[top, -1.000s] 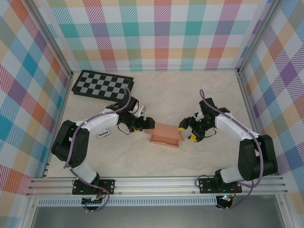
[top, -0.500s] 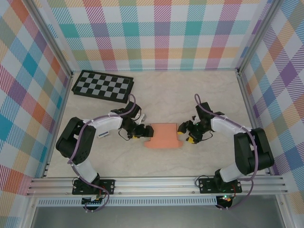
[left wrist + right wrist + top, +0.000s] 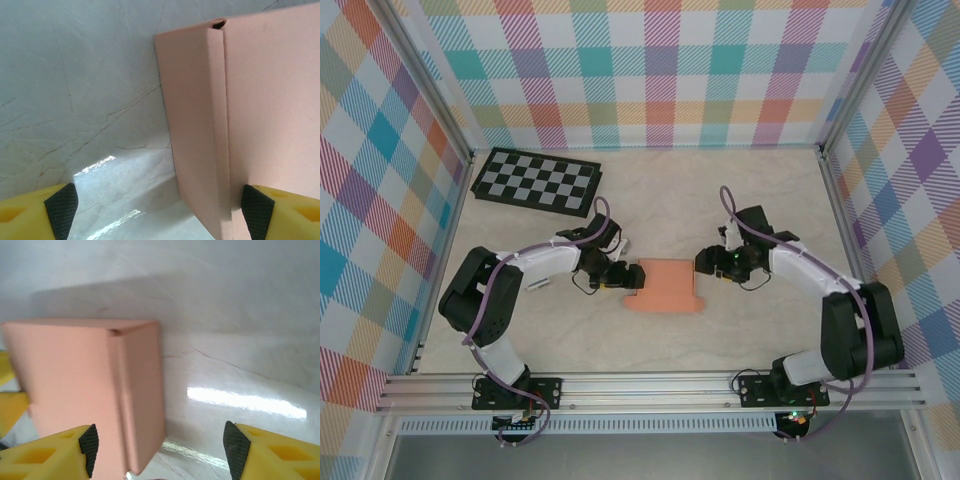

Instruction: Fold the paper box

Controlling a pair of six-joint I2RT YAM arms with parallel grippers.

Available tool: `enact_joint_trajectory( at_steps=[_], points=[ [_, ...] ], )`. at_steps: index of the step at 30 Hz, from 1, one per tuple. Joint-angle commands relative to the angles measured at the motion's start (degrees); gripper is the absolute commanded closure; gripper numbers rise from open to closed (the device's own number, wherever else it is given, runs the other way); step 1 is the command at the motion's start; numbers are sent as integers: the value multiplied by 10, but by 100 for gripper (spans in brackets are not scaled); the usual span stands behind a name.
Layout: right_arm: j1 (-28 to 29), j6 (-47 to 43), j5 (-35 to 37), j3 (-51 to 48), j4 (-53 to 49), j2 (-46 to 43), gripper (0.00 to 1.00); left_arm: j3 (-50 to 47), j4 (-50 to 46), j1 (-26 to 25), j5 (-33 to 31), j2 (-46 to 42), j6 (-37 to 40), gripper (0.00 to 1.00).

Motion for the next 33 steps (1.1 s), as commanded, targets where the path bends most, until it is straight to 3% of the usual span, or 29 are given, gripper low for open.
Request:
enact_joint_trajectory(
  at_steps=[1, 5, 9, 18, 26, 30, 33],
  points=[
    [25, -277, -36, 19, 21, -68, 28, -8, -29, -3, -79, 12, 1, 13],
    [31, -504, -53, 28, -23, -87, 22, -14, -25, -2, -75, 11, -3, 13],
    [42, -616, 10, 55, -93, -27, 21, -15, -24, -3, -77, 6, -4, 13],
    [61, -592, 53, 25, 33, 50, 15, -22, -21, -3, -80, 2, -9, 13],
    [83, -618, 102, 18, 61, 120, 15, -21, -22, -3, -83, 4, -9, 13],
    [86, -621, 133, 22, 65, 104, 14, -20, -22, -2, -85, 4, -10, 13],
    [85, -651, 99, 39, 20, 64, 12, -19, -26, -3, -87, 1, -11, 12]
  ],
)
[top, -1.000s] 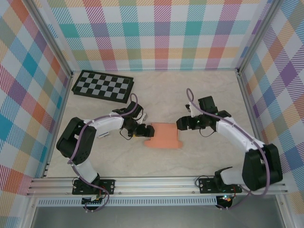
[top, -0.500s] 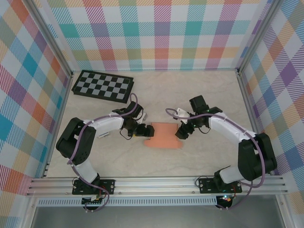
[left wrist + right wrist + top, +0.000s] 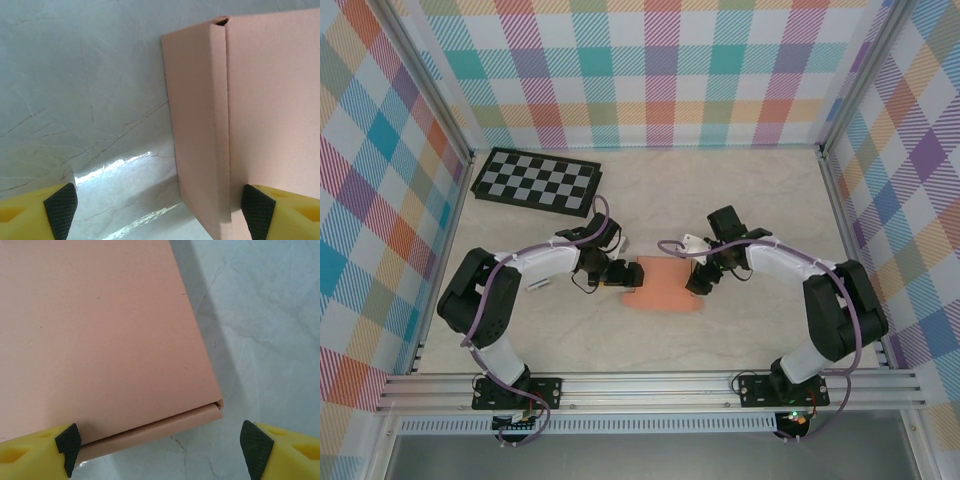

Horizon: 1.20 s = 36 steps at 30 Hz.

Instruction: Fold the paper box

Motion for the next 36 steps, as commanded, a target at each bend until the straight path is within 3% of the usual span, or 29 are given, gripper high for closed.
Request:
enact_joint_trajectory(
  at_steps=[1, 5, 8, 12, 18, 22, 26, 30, 36],
  points=[
    [4, -57, -16, 14, -41, -42, 11, -17, -29, -2, -59, 8, -3, 12],
    [24, -134, -98, 7, -67, -107, 10, -17, -28, -2, -54, 12, -4, 12],
    [76, -171, -92, -16, -61, -123, 10, -15, -26, -2, -50, 16, -4, 12],
    [140, -199, -40, -61, -29, -130, 12, -14, -23, -2, -47, 12, -4, 12],
    [232, -194, 106, -135, 126, -123, 11, -15, -22, -2, -38, 13, -7, 12],
    [234, -186, 174, -163, 230, -115, 10, -18, -21, -2, -30, 15, -8, 12],
    [233, -192, 189, -171, 248, -104, 10, -10, -25, 1, -21, 1, 3, 12],
    [201, -184, 102, -159, 161, -144, 9, 21, -28, 17, 28, -50, 56, 4],
    [77, -98, -25, -129, 118, -206, 8, 70, -19, 41, 9, -93, 117, 1]
  ],
)
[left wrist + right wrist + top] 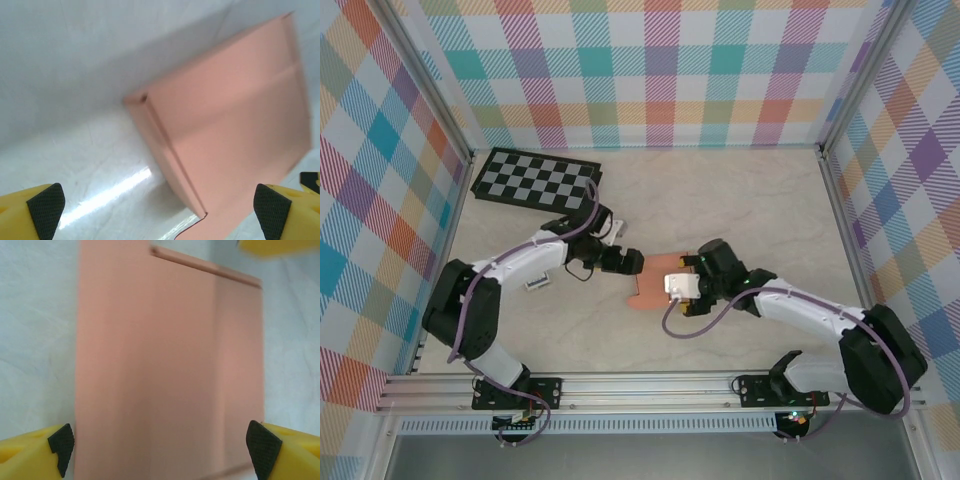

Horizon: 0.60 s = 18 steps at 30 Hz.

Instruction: Fold the paper box

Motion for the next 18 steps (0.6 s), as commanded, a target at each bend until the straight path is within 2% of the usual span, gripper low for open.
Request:
enact_joint_trajectory(
  at_steps=[1, 2, 6, 7, 9, 10, 11, 13, 15, 16, 18],
  points=[
    [-63, 103, -99, 33, -7, -38, 7, 30, 4, 11, -9, -28, 59, 1],
    [-82, 159, -102, 44, 6, -45, 1, 30, 11, 11, -10, -29, 73, 1],
    [-135, 434, -88, 150, -69, -23, 0, -8, 101, 10, -1, -33, 138, 1],
    [-141, 511, -58, 168, -91, -11, 0, -20, 127, 7, -9, -32, 150, 0],
    [-162, 740, 13, 212, -168, 23, 0, -30, 172, 5, -30, -21, 169, 0],
    [-181, 841, -3, 234, -227, 44, 0, -27, 176, 4, -29, -9, 186, 0],
    [-201, 897, -44, 246, -256, 60, 0, -21, 171, 3, -26, 2, 202, 0],
    [-235, 1025, -153, 207, -275, 78, 0, -2, 147, -1, -12, 29, 231, 1],
    [-243, 1128, -260, 117, -168, 69, 0, 13, 123, -6, -5, 48, 245, 2],
    [-243, 1169, -291, 79, -118, 62, 0, 14, 120, -8, 4, 54, 246, 2],
    [-244, 1167, -306, 53, -89, 56, 0, 6, 130, -14, 10, 56, 238, 2]
  ],
)
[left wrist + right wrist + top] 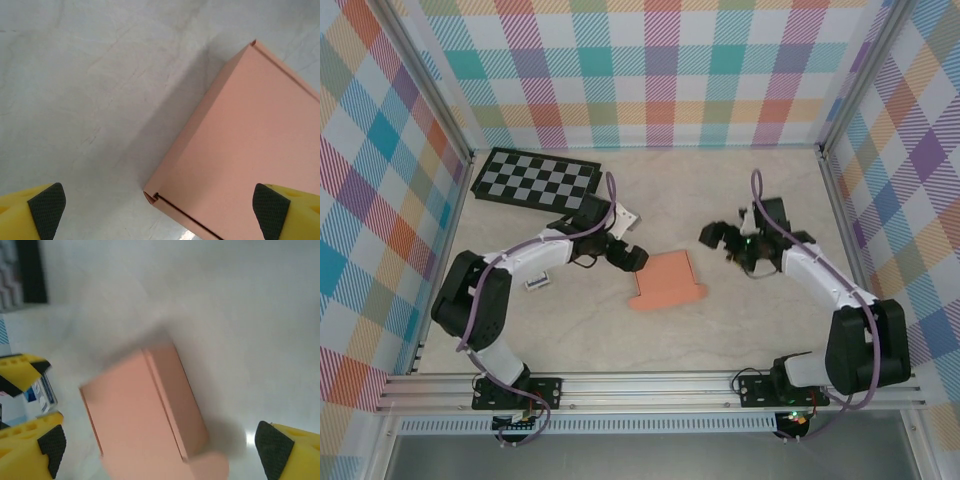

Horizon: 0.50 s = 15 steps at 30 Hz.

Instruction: Fold the paper box

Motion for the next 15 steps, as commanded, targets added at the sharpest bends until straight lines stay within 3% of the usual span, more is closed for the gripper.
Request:
enact_joint_trajectory(
  at_steps=[1, 5, 10, 15],
  points=[
    [5, 140, -112, -31, 11, -3, 0, 9, 1, -13, 18, 2, 24, 2],
    [-1, 61, -146, -31, -16, 44, 4, 3, -2, -32, -9, 12, 10, 3],
    [0, 98, -191, -79, 59, 44, 11, -13, -9, -45, -42, 7, -13, 4],
    [1, 116, -214, -95, 114, 54, 12, -28, -12, -45, -20, 5, -30, 5]
  ],
)
